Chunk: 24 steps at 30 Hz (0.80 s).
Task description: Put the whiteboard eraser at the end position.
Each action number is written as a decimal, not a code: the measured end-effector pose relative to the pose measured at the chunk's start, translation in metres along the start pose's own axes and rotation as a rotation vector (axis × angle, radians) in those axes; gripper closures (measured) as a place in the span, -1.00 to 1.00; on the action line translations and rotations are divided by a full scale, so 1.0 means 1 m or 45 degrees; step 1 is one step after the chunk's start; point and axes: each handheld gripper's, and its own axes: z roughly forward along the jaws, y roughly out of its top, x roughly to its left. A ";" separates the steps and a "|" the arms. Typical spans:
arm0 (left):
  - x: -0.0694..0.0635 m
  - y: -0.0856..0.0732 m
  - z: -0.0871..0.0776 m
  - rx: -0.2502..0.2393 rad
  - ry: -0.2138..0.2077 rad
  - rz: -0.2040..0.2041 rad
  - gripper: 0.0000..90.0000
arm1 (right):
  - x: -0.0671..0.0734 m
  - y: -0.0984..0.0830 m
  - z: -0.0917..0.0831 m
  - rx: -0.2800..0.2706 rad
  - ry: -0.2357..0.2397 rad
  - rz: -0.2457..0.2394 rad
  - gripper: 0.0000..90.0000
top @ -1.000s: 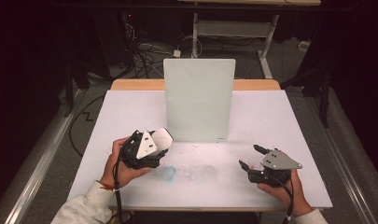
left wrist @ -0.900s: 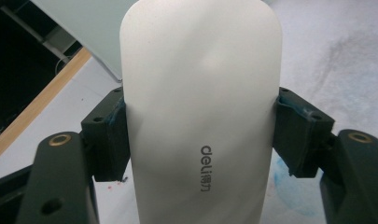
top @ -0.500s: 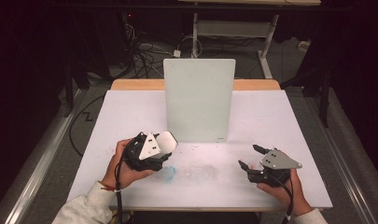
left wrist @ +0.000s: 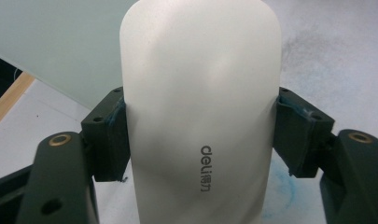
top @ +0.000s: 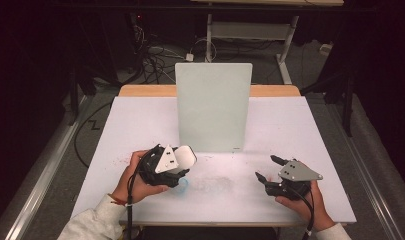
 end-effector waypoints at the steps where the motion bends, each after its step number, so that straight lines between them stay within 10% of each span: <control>1: -0.001 0.001 0.000 -0.001 -0.014 0.002 -0.36 | 0.000 0.000 -0.001 -0.004 0.001 -0.003 -0.38; 24: -0.019 0.032 0.034 0.141 -0.264 0.210 -0.36 | 0.003 -0.002 -0.003 0.006 0.004 -0.013 -0.38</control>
